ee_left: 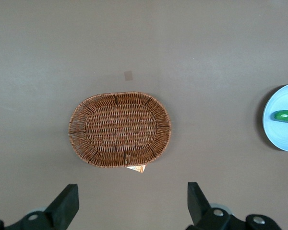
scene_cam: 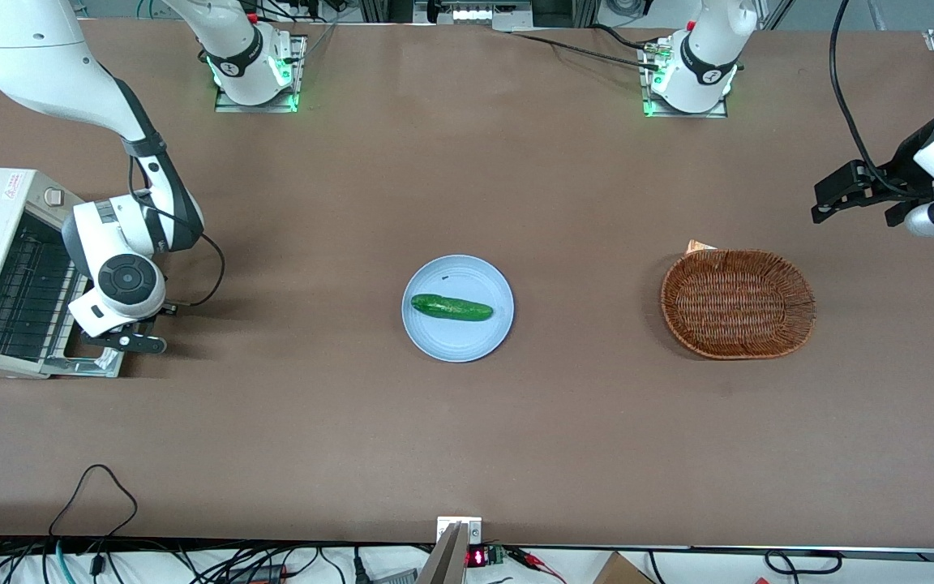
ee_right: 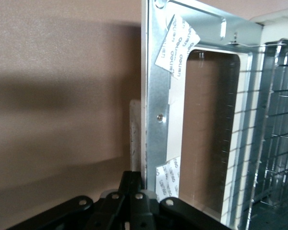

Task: Open oven door with right arm only
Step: 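Push the opening door down with the right gripper until it lies flat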

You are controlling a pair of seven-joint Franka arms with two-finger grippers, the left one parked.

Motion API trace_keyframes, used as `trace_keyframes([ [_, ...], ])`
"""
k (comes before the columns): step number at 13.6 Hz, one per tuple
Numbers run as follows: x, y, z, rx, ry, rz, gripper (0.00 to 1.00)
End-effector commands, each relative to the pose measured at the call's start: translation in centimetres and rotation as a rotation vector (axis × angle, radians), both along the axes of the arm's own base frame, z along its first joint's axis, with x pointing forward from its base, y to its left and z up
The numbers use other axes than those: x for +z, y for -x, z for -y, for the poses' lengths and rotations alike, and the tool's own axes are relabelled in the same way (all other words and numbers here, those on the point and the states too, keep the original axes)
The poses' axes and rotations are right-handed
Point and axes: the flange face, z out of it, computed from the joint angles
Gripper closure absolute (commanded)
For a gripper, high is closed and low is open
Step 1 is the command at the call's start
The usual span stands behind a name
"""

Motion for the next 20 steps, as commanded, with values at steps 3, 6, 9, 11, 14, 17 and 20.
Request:
trace_keyframes([
  [3,-1.3,0.5,2.9,-0.048,0.019,-0.026,1.0],
  [6,-2.0,0.5,2.7,-0.04,0.008,-0.02,1.0],
  [9,-2.1,0.4,1.4,-0.034,-0.009,-0.019,1.0],
  [11,-2.2,0.3,-0.7,-0.06,-0.061,-0.009,1.0],
  [14,-1.8,0.2,-3.2,-0.05,-0.098,-0.005,1.0],
  [17,1.9,-0.9,-5.8,-0.056,-0.177,0.048,1.0],
  [20,7.7,-1.5,-7.1,-0.069,-0.233,0.128,1.0],
])
